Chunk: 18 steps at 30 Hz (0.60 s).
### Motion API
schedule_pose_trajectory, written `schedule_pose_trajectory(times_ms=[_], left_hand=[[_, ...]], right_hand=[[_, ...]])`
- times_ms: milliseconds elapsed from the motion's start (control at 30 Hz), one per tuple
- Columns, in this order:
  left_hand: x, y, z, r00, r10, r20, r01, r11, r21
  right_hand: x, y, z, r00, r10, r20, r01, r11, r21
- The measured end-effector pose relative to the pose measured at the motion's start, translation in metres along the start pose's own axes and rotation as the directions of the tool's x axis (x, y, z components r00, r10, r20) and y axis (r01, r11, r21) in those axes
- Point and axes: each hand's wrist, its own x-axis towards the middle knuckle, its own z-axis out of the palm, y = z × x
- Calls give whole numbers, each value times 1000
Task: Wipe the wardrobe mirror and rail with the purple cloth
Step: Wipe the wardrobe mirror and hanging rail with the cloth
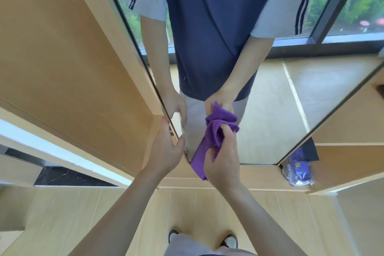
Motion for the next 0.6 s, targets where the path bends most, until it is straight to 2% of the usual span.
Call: schedule_pose_trajectory(times_ms=[133, 267, 367, 433, 533, 600], left_hand=[[7, -11, 5, 999, -23, -40, 24, 999, 24], [19, -20, 0, 1000, -15, 15, 13, 992, 127], [24, -19, -1, 999, -19, 36, 13, 988, 156], [28, -18, 0, 999, -9, 42, 1, 985, 174], [35, -18, 0, 999, 13, 46, -21, 982, 187], [39, -20, 0, 999, 24, 32, -30, 982, 186]], right_hand=[[9, 20, -17, 996, 67, -64, -67, 998, -2], [12, 31, -27, 992, 31, -119, -32, 999, -1], [15, 27, -21, 979, 107, -176, -104, 994, 23], [14, 23, -10, 987, 114, -116, -115, 993, -4], [6, 18, 13, 998, -12, 66, 19, 995, -97], [3, 19, 18, 994, -11, 107, 23, 993, -112]])
